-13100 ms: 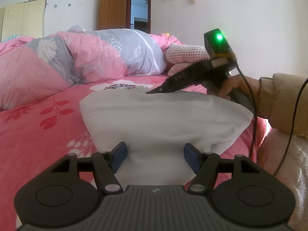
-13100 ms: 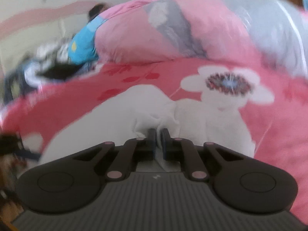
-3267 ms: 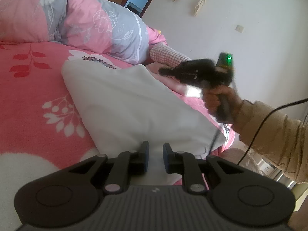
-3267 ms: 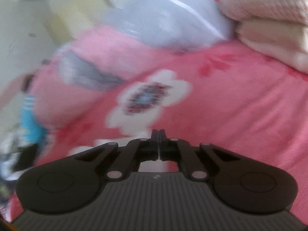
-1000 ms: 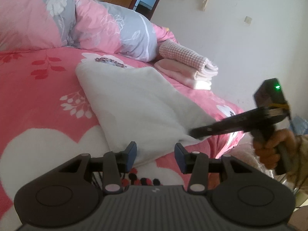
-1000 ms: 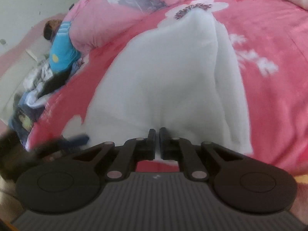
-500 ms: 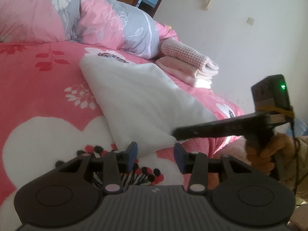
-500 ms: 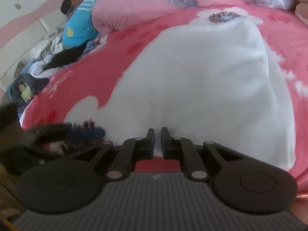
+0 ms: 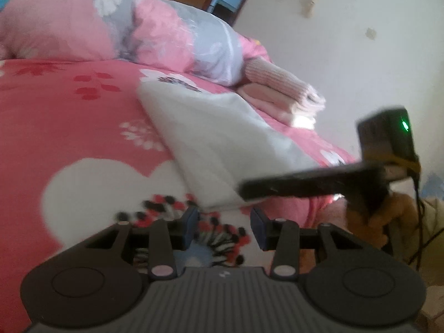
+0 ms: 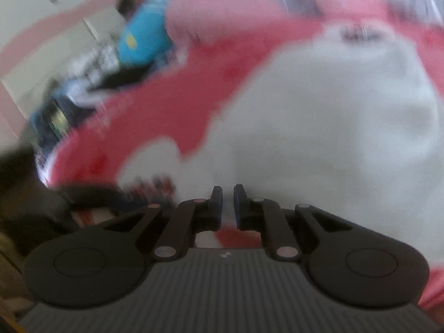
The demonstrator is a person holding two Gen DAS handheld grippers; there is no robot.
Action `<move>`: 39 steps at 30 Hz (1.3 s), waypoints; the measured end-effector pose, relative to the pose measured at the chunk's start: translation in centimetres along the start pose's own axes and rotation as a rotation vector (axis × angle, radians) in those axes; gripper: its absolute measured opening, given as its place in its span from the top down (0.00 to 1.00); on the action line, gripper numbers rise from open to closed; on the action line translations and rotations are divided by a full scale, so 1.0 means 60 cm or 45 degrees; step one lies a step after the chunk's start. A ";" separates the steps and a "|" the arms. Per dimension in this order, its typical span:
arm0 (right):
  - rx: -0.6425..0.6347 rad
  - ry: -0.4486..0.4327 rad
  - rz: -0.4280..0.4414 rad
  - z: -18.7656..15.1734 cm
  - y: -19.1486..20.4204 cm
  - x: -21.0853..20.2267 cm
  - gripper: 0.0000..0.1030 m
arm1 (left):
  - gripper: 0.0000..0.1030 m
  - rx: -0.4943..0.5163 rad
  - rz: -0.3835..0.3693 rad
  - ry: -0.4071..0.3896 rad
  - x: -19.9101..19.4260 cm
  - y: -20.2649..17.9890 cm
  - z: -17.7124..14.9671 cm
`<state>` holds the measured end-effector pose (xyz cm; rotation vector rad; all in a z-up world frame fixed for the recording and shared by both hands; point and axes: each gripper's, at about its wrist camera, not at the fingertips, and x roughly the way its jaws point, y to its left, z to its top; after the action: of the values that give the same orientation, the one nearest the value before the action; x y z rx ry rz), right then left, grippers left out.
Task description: Fold clothes
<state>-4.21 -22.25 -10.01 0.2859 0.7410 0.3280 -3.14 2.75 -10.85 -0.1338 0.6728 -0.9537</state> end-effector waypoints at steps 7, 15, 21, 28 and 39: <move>-0.089 -0.098 0.038 0.025 0.032 -0.047 0.91 | 0.58 -0.102 0.065 -0.047 -0.020 0.031 0.017; 0.003 -0.068 0.111 -0.016 0.010 0.000 0.91 | 0.58 -0.083 0.058 -0.067 0.009 0.035 0.050; -0.004 -0.155 0.061 0.016 -0.004 -0.060 0.91 | 0.55 -0.062 0.029 -0.021 0.072 0.029 0.072; -0.038 -0.198 -0.095 0.114 -0.045 -0.044 0.91 | 0.59 -0.031 0.067 0.022 0.104 0.028 0.053; 0.154 -0.091 -0.424 0.237 -0.190 0.071 0.96 | 0.58 -0.030 0.027 -0.002 0.099 0.041 0.043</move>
<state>10.81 -32.95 -6.75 0.2813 0.7252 -0.0425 2.44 -0.95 -12.54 -0.1483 0.6831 -0.9256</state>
